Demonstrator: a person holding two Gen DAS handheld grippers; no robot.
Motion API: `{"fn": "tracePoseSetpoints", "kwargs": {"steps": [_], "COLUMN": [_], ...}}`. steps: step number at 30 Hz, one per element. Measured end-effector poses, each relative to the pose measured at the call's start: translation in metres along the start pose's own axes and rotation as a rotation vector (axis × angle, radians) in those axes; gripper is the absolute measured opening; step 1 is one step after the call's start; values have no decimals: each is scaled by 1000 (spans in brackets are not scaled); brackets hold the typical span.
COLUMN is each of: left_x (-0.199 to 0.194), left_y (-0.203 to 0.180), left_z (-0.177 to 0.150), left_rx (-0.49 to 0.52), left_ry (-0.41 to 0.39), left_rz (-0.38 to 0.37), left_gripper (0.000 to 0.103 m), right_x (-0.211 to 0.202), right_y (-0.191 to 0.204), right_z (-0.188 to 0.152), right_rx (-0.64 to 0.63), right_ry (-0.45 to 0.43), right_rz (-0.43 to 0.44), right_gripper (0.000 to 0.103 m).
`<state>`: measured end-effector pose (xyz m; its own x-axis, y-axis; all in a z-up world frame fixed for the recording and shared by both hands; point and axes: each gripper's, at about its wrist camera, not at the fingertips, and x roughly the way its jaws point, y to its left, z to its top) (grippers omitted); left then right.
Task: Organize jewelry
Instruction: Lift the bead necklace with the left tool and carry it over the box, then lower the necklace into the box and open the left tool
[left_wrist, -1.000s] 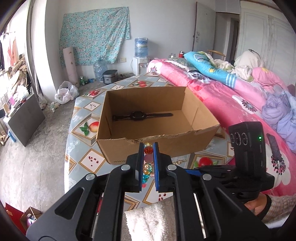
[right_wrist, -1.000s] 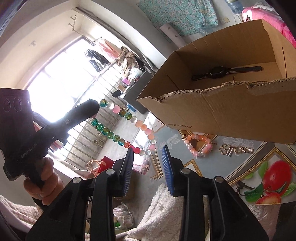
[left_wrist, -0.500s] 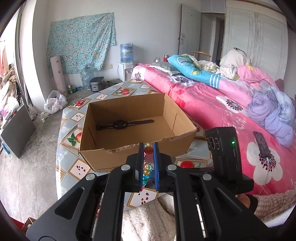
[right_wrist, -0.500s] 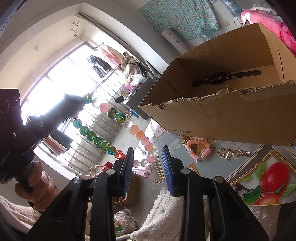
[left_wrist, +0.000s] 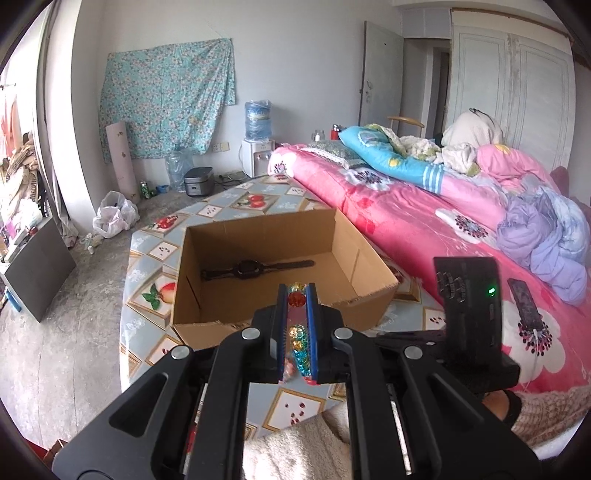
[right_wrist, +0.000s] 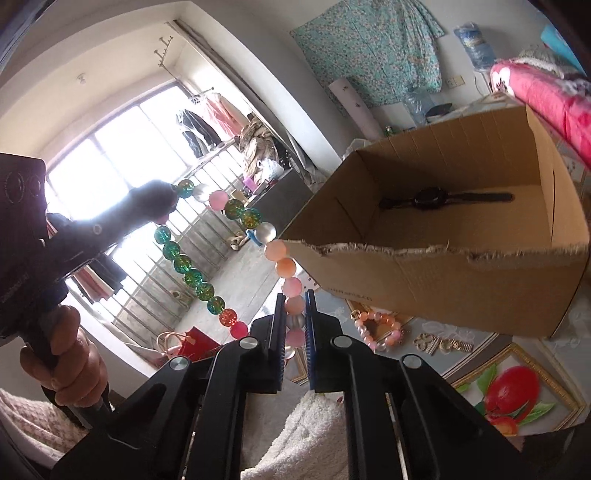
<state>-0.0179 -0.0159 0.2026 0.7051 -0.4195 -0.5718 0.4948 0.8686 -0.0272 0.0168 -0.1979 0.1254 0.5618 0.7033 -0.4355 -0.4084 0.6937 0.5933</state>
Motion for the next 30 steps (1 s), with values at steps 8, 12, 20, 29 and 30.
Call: {"fn": "tracePoseSetpoints", "kwargs": {"steps": [8,12,20,29,30], "left_x": [52,116,222,231,228], "left_y": [42,74,112,121,120], "left_z": [50,59,38,31,33], "left_rx": [-49,-110,-142,-174,-175], "left_ry": [13,127,389,389,377], "left_rz": [23,28,80,82,86], "left_gripper": [9,9,9,15,16], "right_x": [41,94,198,227,221], "right_y": [-17,-42,-101,-136,-133], "right_z": [101,134,137,137,139], "right_rx": [-59,-68,18,103,96], "right_ry": [170,344,689,728,702], "right_rz": [-55,-124,-216,-263,-249], "right_gripper": [10,10,10,11,11]}}
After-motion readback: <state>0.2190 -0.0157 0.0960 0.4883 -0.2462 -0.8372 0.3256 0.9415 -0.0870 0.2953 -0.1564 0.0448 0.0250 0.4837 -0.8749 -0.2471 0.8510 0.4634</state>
